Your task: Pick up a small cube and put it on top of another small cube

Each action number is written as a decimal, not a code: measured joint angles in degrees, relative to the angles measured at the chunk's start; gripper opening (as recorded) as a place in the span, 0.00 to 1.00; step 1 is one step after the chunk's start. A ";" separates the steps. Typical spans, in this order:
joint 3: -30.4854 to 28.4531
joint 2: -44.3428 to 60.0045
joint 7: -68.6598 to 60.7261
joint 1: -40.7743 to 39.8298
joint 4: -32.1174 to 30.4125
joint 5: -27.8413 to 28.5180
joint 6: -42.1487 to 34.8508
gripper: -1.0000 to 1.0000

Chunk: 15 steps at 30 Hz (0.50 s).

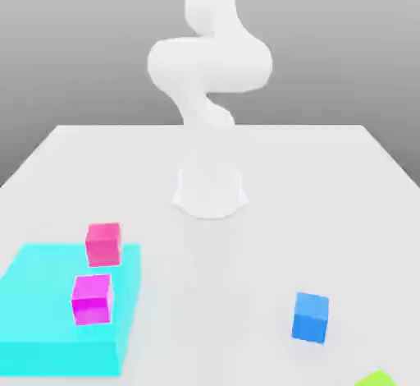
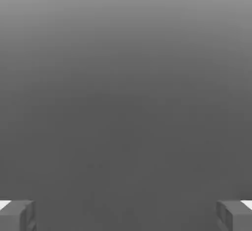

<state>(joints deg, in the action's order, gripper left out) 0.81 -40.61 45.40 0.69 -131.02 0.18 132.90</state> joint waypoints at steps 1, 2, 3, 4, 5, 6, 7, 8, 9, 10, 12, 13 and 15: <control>0.37 2.26 -0.19 0.29 0.33 0.08 0.48 0.50; 0.74 4.42 -0.34 0.55 0.66 0.17 0.93 0.50; 1.08 6.54 -0.50 0.84 0.96 0.28 1.40 0.50; 1.45 8.63 -0.65 1.10 1.27 0.38 1.85 0.50; 1.82 10.72 -0.80 1.35 1.57 0.48 2.30 0.50; 2.18 12.80 -0.93 1.63 1.88 0.62 2.75 0.50; 2.57 14.87 -1.05 1.87 2.18 0.76 3.20 0.50; 2.96 16.95 -1.17 2.12 2.48 0.91 3.65 0.50; 3.38 19.02 -1.28 2.34 2.79 1.06 4.10 0.50; 3.78 21.09 -1.37 2.58 3.09 1.24 4.54 0.50; 4.57 25.24 -1.51 3.08 3.70 1.67 5.44 0.50; 4.98 27.32 -1.56 3.33 4.00 1.91 5.88 0.50; 5.72 31.48 -1.61 3.89 4.61 2.47 6.77 0.50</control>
<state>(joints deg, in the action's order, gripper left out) 6.53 -9.12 43.79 4.58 -126.40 2.65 139.67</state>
